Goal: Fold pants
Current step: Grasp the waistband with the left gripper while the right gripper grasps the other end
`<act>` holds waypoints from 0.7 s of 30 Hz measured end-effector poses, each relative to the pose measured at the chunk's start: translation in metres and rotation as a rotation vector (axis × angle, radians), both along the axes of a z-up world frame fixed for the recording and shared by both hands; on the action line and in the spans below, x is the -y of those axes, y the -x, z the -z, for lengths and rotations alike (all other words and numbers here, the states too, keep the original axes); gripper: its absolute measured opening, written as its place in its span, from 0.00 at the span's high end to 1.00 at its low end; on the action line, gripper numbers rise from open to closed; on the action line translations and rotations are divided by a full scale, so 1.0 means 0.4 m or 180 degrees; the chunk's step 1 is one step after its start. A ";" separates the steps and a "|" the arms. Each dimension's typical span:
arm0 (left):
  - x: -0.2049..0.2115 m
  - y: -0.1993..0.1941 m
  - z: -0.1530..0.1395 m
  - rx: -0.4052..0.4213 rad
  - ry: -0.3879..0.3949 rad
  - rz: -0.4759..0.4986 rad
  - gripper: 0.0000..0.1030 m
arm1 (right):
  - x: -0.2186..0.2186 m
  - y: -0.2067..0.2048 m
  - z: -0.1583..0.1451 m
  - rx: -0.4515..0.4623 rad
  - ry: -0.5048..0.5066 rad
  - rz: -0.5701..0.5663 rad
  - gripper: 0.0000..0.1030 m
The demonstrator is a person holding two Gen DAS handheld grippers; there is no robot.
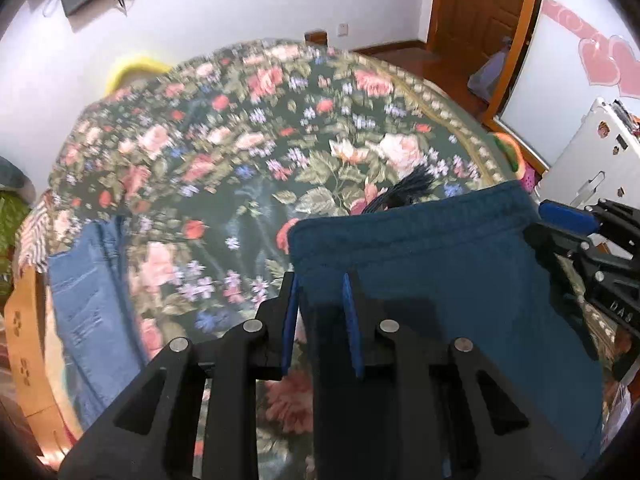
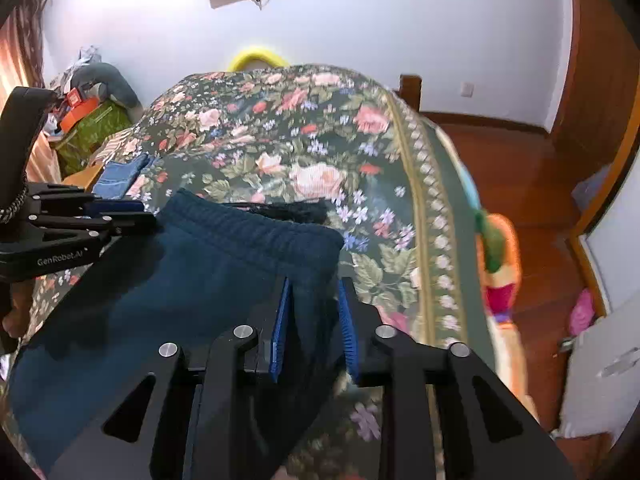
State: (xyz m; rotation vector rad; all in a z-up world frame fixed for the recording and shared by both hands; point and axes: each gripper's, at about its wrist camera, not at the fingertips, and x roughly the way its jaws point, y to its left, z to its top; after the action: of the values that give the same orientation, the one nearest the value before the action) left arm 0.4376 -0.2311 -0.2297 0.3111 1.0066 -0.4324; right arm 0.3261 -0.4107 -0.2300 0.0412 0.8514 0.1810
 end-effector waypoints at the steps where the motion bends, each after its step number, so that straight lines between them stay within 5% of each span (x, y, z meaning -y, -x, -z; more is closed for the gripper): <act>1: -0.008 0.014 -0.017 0.0025 0.0018 0.0000 0.78 | 0.000 0.011 -0.013 0.0017 0.0003 0.0007 0.77; 5: -0.036 0.071 -0.077 0.0074 0.0103 0.0004 0.71 | 0.005 0.077 -0.071 0.0128 -0.0080 0.0027 0.63; 9: -0.068 0.126 -0.117 0.0094 0.0144 0.0014 0.32 | -0.009 0.141 -0.105 0.0237 -0.0155 -0.0003 0.54; 15: -0.103 0.171 -0.083 -0.0160 0.0177 0.0050 0.29 | -0.038 0.215 -0.068 0.0093 -0.0296 -0.0084 0.47; 21: -0.118 0.172 0.054 -0.0736 0.0007 0.0055 0.27 | -0.028 0.238 0.066 -0.0303 -0.0568 0.0113 0.32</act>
State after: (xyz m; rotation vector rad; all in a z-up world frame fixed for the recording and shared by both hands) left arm 0.3687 -0.1840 -0.2512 0.2719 1.2294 -0.4929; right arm 0.2310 -0.3996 -0.2563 0.2334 0.9269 0.2228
